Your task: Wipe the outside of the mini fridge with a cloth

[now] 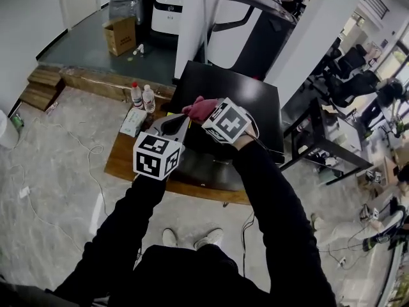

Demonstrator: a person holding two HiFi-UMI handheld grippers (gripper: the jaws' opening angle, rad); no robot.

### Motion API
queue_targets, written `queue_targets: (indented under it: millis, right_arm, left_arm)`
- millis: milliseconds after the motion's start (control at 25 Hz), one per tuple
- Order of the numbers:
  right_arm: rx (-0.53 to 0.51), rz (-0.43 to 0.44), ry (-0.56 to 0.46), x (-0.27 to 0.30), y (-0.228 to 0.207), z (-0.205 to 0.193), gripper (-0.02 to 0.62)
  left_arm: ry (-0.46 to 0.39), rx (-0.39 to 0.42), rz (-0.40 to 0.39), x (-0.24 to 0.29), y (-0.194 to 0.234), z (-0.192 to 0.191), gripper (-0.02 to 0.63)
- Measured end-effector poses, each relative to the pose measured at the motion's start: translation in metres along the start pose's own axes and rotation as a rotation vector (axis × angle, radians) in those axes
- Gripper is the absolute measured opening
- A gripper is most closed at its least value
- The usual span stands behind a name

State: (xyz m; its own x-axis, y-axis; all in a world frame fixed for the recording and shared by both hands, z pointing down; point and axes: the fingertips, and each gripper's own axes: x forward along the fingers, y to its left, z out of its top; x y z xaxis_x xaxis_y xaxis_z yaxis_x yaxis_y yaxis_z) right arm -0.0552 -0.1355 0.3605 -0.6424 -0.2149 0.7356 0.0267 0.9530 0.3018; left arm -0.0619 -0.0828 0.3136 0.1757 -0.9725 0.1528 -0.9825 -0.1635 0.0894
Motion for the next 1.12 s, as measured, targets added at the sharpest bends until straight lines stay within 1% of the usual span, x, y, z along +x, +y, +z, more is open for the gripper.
queue_targets:
  millis: [160, 400, 640, 960, 1120]
  right_arm:
    - [0.025, -0.008, 0.022, -0.017, -0.007, -0.022, 0.112]
    - [0.04, -0.017, 0.033, -0.052, -0.025, -0.065, 0.112]
    - [0.048, -0.015, 0.034, -0.093, -0.044, -0.121, 0.112]
    - [0.066, -0.011, 0.037, -0.155, -0.077, -0.205, 0.112]
    - [0.047, -0.019, 0.049, -0.179, -0.084, -0.239, 0.112]
  left_arm:
    - [0.006, 0.001, -0.022, 0.007, -0.018, 0.002, 0.006]
    - [0.007, 0.018, -0.045, 0.028, -0.065, 0.013, 0.006]
    - [0.023, 0.039, -0.065, 0.06, -0.132, 0.015, 0.006]
    - [0.024, 0.07, -0.087, 0.112, -0.22, 0.029, 0.006]
    - [0.023, 0.08, -0.09, 0.131, -0.256, 0.029, 0.006]
